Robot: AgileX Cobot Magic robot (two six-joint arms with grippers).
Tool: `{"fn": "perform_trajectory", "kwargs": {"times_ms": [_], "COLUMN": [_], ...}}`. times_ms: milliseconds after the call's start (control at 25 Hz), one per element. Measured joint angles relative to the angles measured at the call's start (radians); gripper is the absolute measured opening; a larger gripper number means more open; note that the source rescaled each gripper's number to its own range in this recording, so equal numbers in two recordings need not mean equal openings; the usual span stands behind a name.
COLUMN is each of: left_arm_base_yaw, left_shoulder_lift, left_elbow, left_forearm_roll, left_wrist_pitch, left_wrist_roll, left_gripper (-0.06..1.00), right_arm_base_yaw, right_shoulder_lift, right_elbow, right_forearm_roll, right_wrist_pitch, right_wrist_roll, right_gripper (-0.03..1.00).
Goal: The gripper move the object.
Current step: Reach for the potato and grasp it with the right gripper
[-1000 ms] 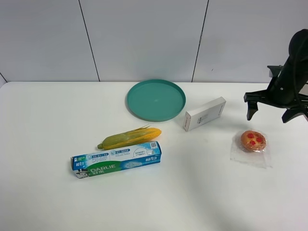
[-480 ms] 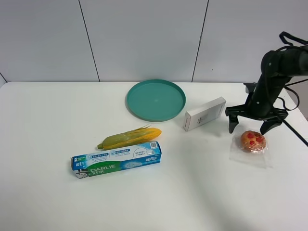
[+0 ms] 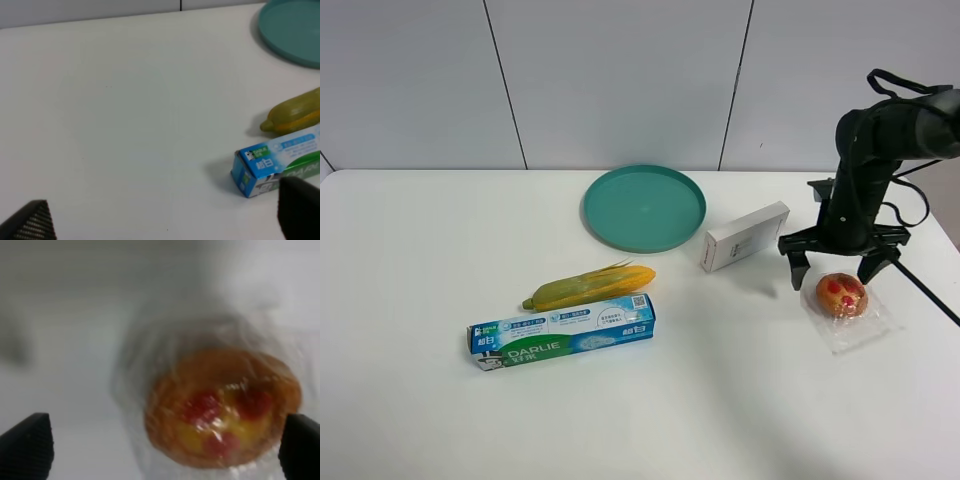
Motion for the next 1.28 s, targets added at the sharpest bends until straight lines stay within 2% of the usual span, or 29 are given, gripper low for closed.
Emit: {"fn": "perform_trajectory", "kwargs": {"times_ms": [200, 360, 720, 1280], "left_arm_base_yaw": [0.0, 0.0, 0.0, 0.0], "left_shoulder_lift": [0.0, 0.0, 0.0, 0.0], "left_elbow": [0.0, 0.0, 0.0, 0.0], "left_forearm_roll": [0.0, 0.0, 0.0, 0.0], "left_wrist_pitch": [0.0, 0.0, 0.0, 0.0], "left_wrist_roll": [0.0, 0.0, 0.0, 0.0], "left_gripper": [1.0, 1.0, 1.0, 1.0], "right_arm_base_yaw": [0.0, 0.0, 0.0, 0.0], "right_shoulder_lift": [0.0, 0.0, 0.0, 0.0], "right_elbow": [0.0, 0.0, 0.0, 0.0], "right_forearm_roll": [-0.093, -0.109, -0.092, -0.055], "right_wrist_pitch": [0.068, 0.051, -0.03, -0.003], "right_wrist_roll": [0.019, 0.017, -0.003, -0.004], "right_gripper": [0.78, 0.78, 0.78, 0.78]}}
